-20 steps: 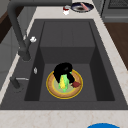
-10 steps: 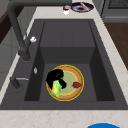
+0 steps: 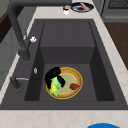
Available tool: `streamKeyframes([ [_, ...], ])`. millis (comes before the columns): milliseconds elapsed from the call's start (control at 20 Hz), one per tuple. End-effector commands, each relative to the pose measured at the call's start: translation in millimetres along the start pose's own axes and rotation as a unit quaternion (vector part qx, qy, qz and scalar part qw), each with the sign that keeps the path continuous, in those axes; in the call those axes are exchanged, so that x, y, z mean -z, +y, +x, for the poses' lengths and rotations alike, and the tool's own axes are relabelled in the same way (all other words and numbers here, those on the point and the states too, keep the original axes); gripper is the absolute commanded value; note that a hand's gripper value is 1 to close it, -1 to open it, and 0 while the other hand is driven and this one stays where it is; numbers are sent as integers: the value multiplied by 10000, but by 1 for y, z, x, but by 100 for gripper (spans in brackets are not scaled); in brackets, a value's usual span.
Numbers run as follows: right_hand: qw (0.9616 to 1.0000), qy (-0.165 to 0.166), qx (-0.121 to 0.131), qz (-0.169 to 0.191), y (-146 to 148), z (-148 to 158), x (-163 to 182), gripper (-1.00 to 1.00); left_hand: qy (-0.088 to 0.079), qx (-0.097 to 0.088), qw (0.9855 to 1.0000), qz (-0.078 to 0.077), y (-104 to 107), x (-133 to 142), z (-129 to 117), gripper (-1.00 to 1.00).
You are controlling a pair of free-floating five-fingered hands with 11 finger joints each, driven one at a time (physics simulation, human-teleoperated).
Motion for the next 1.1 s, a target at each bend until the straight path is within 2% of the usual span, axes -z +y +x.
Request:
streamKeyframes([
  [0,9998,-175,-108,-11,-6,-6,-2,-100,0,0,10000,0,0,0,0,0],
  [200,9975,-430,-325,463,-22,-5,-22,-100,0,0,10000,0,0,0,0,0],
  [350,9946,-400,-434,858,-30,-6,-35,-100,0,0,10000,0,0,0,0,0],
  [500,9934,-365,-524,952,-43,-5,-46,-100,0,0,10000,0,0,0,0,0],
  [800,9929,-289,-498,1043,-68,-4,-63,-100,0,0,10000,0,0,0,0,0],
  [1050,9921,-423,-588,1020,-65,-9,-77,-100,0,0,10000,0,0,0,0,0],
])
